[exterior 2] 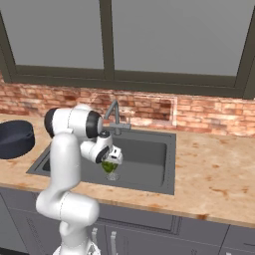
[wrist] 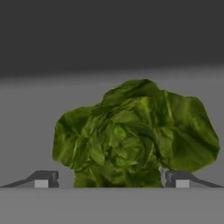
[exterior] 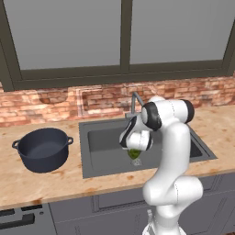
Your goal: Dump the lettuce from the pot into the sink. Then turn on the water and wash the lettuce. Then turn off the water and put the lettuce back in the pot.
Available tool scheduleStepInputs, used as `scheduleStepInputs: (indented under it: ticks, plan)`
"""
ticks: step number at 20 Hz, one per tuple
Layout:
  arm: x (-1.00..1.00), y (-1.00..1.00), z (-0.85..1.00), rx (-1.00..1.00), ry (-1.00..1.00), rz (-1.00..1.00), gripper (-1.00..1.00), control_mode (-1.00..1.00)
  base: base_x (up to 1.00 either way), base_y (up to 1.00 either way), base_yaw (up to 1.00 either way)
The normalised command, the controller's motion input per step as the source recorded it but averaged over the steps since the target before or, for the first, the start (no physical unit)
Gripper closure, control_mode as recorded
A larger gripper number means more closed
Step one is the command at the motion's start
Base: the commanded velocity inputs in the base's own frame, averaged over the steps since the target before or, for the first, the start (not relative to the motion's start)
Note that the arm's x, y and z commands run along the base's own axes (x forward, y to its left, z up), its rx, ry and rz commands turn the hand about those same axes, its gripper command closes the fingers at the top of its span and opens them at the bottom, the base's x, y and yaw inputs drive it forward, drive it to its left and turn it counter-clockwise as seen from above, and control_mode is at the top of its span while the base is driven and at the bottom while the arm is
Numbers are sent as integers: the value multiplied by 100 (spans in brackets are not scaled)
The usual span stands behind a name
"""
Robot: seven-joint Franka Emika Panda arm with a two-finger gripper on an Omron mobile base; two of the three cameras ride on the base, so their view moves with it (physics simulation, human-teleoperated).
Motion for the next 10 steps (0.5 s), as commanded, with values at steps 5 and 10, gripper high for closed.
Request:
scheduleStepInputs:
  ticks: [5,10]
  plan:
    - [0,0,32,0,0,0,-100,-100,0,0,0]
    - [0,-7,28,0,0,0,-100,-100,0,0,0]
